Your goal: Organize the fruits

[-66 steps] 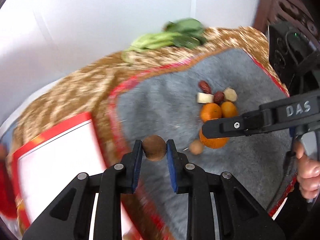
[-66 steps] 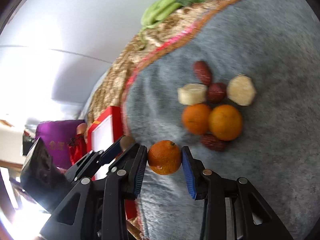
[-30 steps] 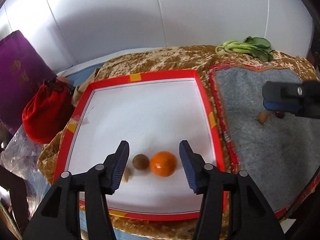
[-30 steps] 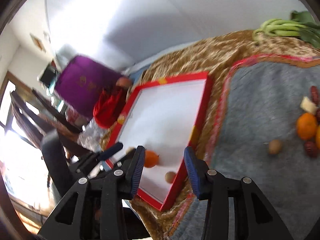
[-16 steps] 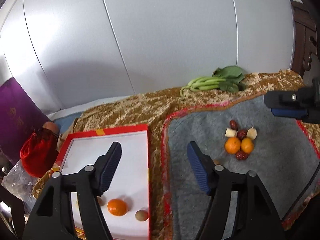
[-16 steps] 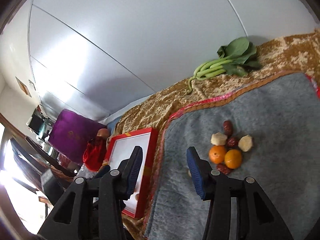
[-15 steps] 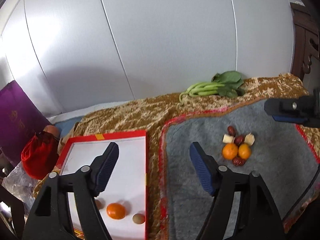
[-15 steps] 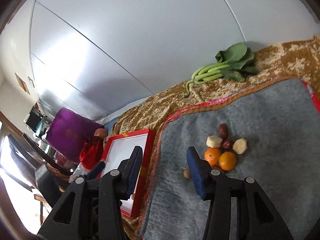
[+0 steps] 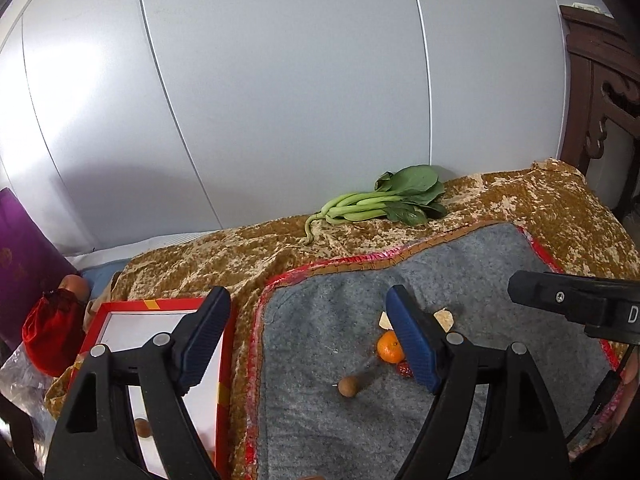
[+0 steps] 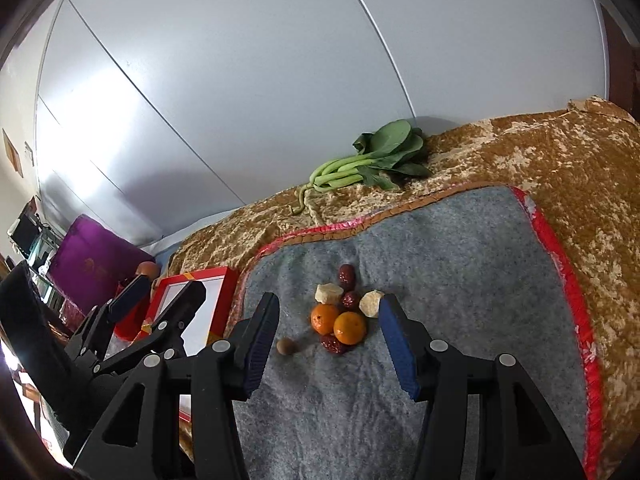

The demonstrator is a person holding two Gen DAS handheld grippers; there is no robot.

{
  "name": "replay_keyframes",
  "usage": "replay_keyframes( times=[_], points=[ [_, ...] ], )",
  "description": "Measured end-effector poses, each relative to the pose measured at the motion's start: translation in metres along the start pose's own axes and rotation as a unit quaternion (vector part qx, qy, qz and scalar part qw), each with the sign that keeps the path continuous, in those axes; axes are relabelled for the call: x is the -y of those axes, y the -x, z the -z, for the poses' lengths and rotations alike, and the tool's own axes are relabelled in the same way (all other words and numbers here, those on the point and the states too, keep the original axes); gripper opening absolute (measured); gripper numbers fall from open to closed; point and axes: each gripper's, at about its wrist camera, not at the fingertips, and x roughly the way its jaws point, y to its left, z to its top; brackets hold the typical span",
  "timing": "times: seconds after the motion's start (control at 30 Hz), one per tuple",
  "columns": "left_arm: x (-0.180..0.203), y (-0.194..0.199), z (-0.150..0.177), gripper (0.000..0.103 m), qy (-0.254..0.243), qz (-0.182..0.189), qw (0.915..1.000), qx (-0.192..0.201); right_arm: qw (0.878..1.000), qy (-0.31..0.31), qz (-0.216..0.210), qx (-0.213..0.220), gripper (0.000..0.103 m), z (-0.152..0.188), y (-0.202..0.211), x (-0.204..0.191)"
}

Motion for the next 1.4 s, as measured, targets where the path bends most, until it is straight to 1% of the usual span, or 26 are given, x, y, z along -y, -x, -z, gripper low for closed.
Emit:
replay_keyframes(
  times=[0.1,0.23,0.33,0.43,0.57,0.77,0.87,0.93,1.1,1.17,1.23,1.3,1.37,1.4],
  points=[
    [0.002,-0.004,0.002,0.080,-0.001,0.000,1.0000,-0.006,1.000,-0.015,0.000,-0.011,0.054,0.000,-0.004,0.005],
    [0.004,-0.010,0.009,0.080,-0.005,0.001,0.9999,-0.016,0.999,-0.028,0.019,-0.018,0.054,0.002,-0.011,0.010],
    [0.007,-0.016,0.016,0.080,-0.005,0.012,0.9994,-0.031,0.999,-0.033,0.026,-0.028,0.054,0.003,-0.017,0.010],
    [0.010,-0.017,0.023,0.080,-0.008,0.033,0.9985,-0.044,0.998,-0.030,0.039,-0.041,0.054,0.006,-0.024,0.009],
    [0.019,-0.004,0.026,0.080,-0.023,0.044,0.9984,-0.029,0.997,-0.049,0.047,-0.041,0.054,0.006,-0.025,0.016],
    [0.027,0.020,0.019,0.080,-0.041,0.040,0.9983,0.012,0.995,-0.079,0.065,-0.012,0.054,0.002,-0.015,0.027],
    [0.032,0.026,0.016,0.080,-0.051,0.041,0.9977,0.020,0.994,-0.086,0.069,-0.004,0.054,0.002,-0.012,0.030],
    [0.036,0.026,0.017,0.081,-0.058,0.044,0.9972,0.018,0.993,-0.090,0.072,0.001,0.054,0.002,-0.010,0.032],
    [0.046,0.016,0.024,0.081,-0.073,0.053,0.9959,-0.003,0.993,-0.098,0.072,0.001,0.054,0.001,-0.011,0.034],
    [0.044,0.014,0.026,0.081,-0.069,0.039,0.9968,-0.007,0.992,-0.097,0.074,0.003,0.054,0.001,-0.010,0.034],
    [0.035,0.012,0.025,0.081,-0.053,0.019,0.9984,-0.004,0.992,-0.099,0.072,0.002,0.054,0.000,-0.010,0.034],
    [0.016,0.015,0.021,0.081,-0.018,-0.019,0.9996,0.014,0.992,-0.101,0.071,0.002,0.054,0.000,-0.009,0.034],
    [-0.010,0.020,0.014,0.081,0.019,-0.060,0.9972,0.040,0.993,-0.100,0.069,0.003,0.054,0.000,-0.008,0.032],
    [-0.023,0.024,0.011,0.081,0.037,-0.080,0.9947,0.052,0.993,-0.099,0.067,0.004,0.054,0.000,-0.007,0.031]
  ],
)
